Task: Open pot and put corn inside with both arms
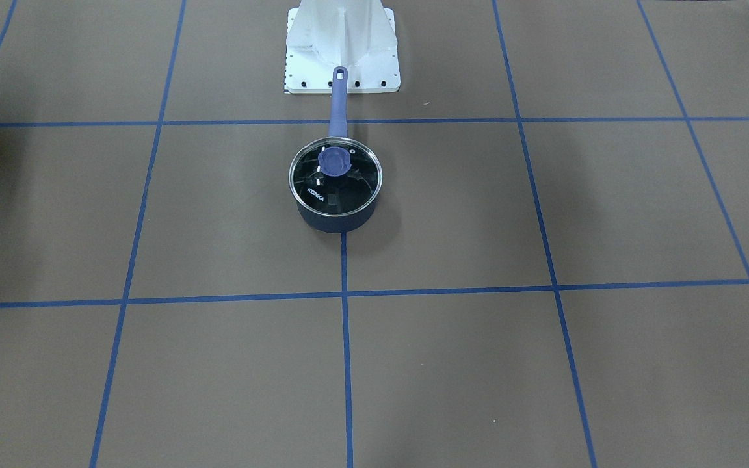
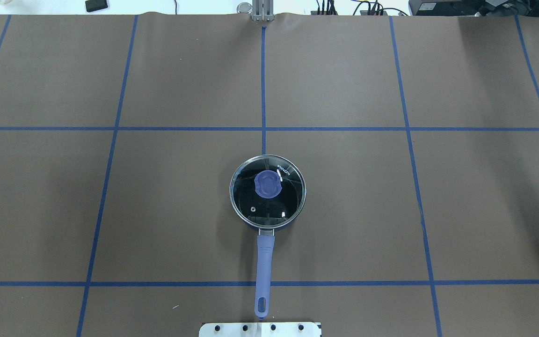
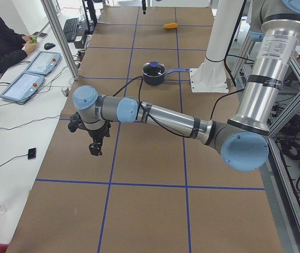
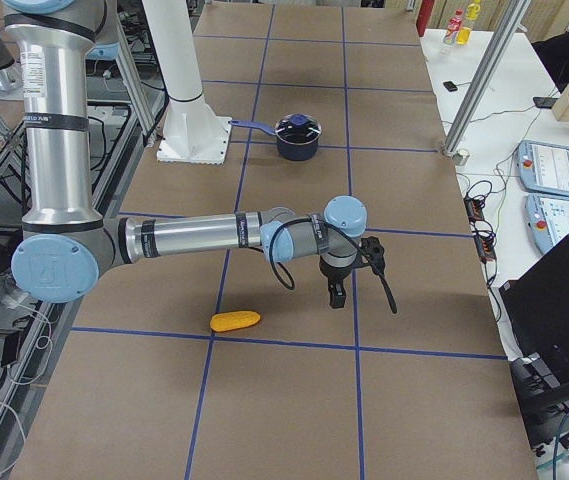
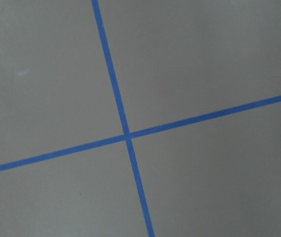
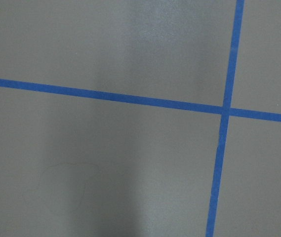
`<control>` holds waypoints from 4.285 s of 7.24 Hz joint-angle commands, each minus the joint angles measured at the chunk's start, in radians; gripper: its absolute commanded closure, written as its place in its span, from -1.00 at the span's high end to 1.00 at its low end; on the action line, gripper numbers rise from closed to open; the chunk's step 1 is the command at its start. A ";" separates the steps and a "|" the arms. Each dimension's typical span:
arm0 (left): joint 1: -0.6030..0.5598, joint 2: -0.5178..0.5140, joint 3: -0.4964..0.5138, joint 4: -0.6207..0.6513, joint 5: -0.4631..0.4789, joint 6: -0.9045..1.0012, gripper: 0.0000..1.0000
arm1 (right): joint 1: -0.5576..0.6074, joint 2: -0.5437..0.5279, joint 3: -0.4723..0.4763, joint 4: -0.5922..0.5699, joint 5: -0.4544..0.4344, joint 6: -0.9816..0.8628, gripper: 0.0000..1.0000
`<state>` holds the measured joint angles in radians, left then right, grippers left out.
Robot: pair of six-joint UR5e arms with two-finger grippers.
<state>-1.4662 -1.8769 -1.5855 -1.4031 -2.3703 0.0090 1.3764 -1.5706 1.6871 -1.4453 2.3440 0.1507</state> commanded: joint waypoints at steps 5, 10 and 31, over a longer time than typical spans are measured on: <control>0.329 -0.361 0.012 0.004 -0.007 -0.533 0.97 | -0.002 -0.078 0.063 0.084 0.006 -0.030 1.00; 0.648 -0.660 0.093 -0.001 0.224 -0.865 0.97 | -0.016 -0.179 0.097 0.101 0.004 -0.019 1.00; 0.925 -0.657 0.033 0.018 0.312 -0.942 0.99 | -0.322 -0.453 0.118 0.267 -0.041 -0.013 1.00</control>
<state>-0.5465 -2.5354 -1.5507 -1.3864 -2.0556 -0.9229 1.0633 -2.0232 1.8069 -1.1769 2.3037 0.1368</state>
